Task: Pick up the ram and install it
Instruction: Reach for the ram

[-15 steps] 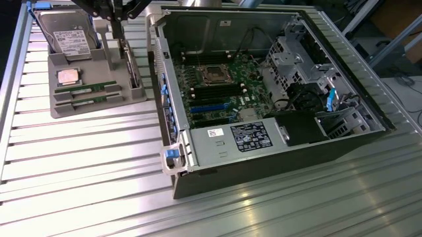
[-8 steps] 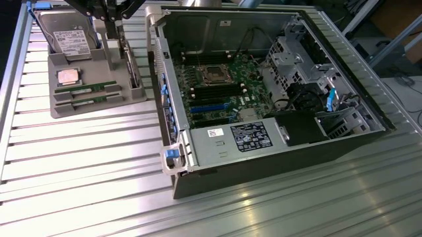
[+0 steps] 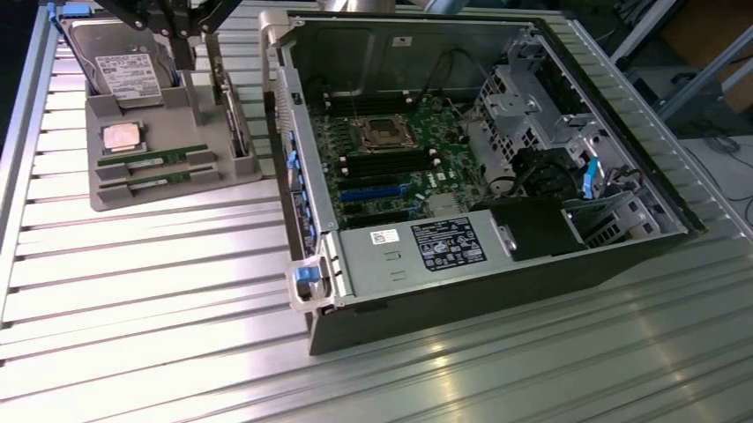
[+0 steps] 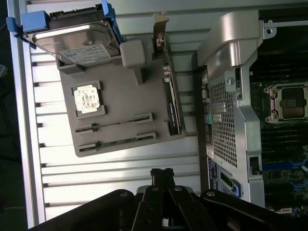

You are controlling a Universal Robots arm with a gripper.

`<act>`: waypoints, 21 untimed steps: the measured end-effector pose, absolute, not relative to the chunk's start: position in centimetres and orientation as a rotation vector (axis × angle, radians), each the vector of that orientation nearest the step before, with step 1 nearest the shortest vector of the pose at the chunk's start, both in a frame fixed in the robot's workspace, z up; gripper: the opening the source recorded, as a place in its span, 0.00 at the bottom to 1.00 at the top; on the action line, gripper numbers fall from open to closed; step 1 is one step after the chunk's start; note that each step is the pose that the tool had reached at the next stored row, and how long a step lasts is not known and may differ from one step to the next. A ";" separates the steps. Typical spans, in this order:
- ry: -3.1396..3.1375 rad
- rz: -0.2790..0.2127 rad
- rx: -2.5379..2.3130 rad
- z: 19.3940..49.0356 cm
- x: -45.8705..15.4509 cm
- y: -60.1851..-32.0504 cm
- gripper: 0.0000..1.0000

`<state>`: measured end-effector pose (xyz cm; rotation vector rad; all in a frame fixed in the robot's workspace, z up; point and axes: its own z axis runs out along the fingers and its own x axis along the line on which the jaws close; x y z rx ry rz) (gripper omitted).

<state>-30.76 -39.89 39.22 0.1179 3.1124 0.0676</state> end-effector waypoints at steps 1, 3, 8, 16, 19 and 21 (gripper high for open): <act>3.112 0.068 0.118 39.2 -30.9 -39.9 0.11; 3.112 0.068 0.118 39.2 -31.3 -39.9 0.11; 3.112 0.068 0.118 39.2 -31.7 -39.9 0.11; 3.112 0.068 0.118 39.2 -32.7 -39.9 0.11; 3.112 0.068 0.118 39.2 -33.0 -39.9 0.11; 3.112 0.068 0.118 39.2 -33.2 -39.9 0.11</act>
